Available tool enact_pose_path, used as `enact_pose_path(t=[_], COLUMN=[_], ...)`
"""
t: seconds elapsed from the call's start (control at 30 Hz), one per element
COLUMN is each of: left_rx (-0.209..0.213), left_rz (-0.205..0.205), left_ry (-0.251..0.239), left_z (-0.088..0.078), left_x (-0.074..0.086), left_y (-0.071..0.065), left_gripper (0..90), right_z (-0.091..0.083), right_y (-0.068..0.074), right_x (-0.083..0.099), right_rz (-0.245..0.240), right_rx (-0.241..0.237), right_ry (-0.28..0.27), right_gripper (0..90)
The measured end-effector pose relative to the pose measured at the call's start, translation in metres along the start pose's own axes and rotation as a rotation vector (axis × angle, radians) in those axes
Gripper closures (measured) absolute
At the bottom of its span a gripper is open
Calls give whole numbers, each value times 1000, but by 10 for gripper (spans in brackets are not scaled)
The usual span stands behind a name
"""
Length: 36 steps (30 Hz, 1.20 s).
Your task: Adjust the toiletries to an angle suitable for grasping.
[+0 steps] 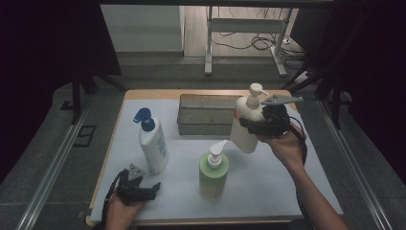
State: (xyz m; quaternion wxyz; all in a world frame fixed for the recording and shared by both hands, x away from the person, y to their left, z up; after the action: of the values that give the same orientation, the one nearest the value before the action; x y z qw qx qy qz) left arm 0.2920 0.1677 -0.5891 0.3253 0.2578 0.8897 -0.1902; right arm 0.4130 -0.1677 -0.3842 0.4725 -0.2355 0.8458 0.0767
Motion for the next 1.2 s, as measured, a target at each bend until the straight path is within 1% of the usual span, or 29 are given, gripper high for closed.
enact_pose_path(t=[0.07, 0.13, 0.37, 0.8, 1.03, 1.2], left_rx=[0, 0, 0, -1, 0, 0], left_rz=[0, 0, 0, 3, 2, 2], left_ry=[0, 0, 1, 2, 3, 3], left_z=[0, 0, 0, 0, 0, 0], left_x=[0, 0, 0, 0, 0, 0], left_y=[0, 0, 0, 0, 0, 0], left_gripper=[123, 123, 123, 123, 123, 123], right_z=[1, 6, 18, 38, 46, 54], right_y=[0, 1, 4, 14, 19, 20], right_x=[-2, -9, -20, -44, -52, -59], right_rz=[1, 6, 1, 0, 0, 1], right_rx=[0, 2, 0, 3, 1, 15], right_ry=[-2, -7, -18, -43, -50, -57], right_gripper=[363, 364, 364, 365, 365, 366])
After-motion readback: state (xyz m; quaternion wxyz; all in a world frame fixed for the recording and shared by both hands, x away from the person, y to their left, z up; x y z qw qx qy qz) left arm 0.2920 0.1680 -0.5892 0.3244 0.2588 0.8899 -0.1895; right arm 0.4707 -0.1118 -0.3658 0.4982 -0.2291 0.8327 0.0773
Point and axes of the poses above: each handheld gripper's, and its own axes: z roughly forward along the jaws, x roughly out of its underside, y roughly to its left, the point moved 9 cm from there along z, roughly forward along the jaws, and after that the axes turned 11 degrees about x, right-handed, at the moved point
